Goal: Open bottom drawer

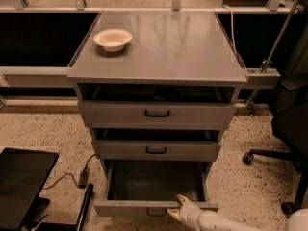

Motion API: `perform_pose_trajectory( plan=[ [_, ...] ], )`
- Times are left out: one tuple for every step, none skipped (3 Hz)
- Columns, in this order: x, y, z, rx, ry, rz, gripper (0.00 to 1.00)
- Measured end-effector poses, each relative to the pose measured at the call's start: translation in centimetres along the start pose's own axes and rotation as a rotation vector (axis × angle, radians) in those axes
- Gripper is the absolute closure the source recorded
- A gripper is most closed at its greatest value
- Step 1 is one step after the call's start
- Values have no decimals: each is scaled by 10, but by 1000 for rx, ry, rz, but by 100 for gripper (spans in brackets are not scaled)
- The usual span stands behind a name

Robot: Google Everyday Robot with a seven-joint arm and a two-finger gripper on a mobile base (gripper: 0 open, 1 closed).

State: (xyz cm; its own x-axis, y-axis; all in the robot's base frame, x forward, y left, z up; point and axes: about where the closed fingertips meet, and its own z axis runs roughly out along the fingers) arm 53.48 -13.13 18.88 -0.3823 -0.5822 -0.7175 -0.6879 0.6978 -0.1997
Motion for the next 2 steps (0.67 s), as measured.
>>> perform_pose_trajectory(
  plan=[
    [0, 0, 0, 0, 0, 0, 0],
    [0, 0, 0, 0, 0, 0, 0]
  ],
)
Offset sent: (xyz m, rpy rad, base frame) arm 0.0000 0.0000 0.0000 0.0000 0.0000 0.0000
